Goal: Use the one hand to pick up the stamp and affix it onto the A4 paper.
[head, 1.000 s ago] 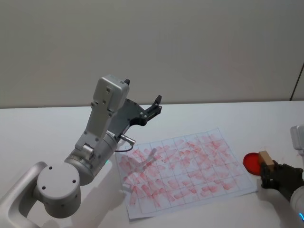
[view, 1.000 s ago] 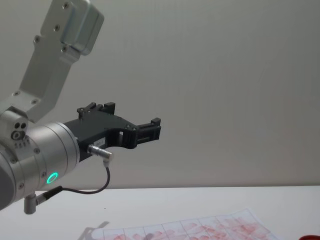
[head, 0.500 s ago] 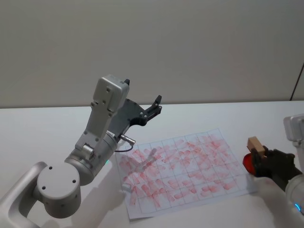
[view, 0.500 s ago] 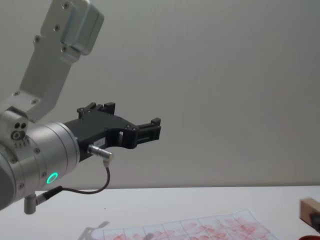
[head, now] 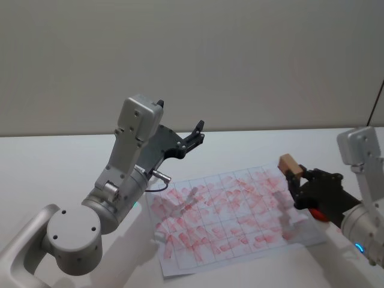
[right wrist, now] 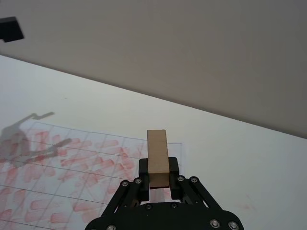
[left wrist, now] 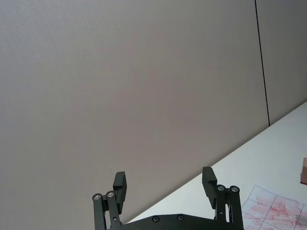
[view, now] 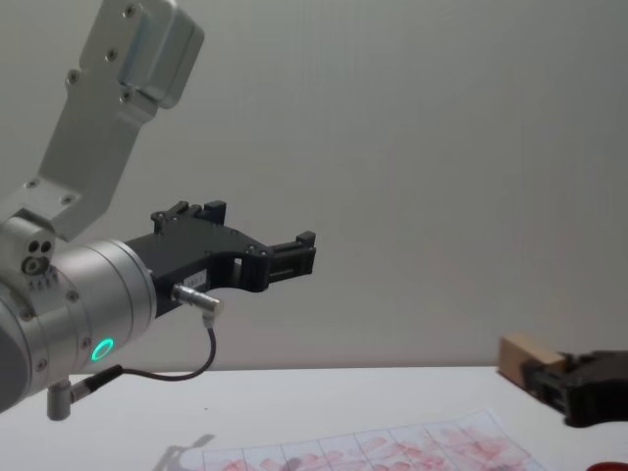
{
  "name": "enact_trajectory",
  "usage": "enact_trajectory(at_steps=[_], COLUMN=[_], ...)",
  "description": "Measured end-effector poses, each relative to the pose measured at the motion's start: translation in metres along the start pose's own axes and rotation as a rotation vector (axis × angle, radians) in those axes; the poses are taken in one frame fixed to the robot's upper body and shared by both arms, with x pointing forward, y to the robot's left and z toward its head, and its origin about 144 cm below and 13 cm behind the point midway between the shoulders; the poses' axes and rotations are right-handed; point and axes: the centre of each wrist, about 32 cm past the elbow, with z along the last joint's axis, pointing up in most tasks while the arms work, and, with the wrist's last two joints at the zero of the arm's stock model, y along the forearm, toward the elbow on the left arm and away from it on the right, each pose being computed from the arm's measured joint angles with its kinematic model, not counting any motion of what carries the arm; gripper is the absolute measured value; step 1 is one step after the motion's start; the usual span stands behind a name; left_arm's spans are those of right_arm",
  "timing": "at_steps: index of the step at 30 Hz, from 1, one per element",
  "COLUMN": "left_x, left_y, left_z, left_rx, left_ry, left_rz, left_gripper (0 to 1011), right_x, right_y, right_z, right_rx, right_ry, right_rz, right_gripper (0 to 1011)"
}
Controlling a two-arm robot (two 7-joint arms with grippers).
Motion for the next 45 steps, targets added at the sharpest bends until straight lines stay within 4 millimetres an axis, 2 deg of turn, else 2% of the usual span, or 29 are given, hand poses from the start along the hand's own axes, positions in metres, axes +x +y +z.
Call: enact_trajectory(at_steps=[11,18,31,45], left_x=[0.000,0.000,0.000,0.000], left_y=[0.000,0.000,0.000,0.000], left_z=[0.000,0.000,0.000,0.000], left_rx=[0.000,0.000,0.000,0.000], left_ry=[0.000,0.000,0.000,0.000], left_rz=[0.000,0.000,0.000,0.000], left_gripper=[1001,1001,1001,1001], right_x=[-0.003,-0.005,-0.007,-0.005], right_y=[0.006,0.006,0.005,0.008], right_z=[-0.001,-0.006,-0.015,-0.019], right_rx=[-0.017,-0.093,-0.211,-0.257], right_ry=[0.017,0.037,0.039,0.020], right_rz=[0.128,0.176,0.196,0.200], right_gripper=[216,214,214,214])
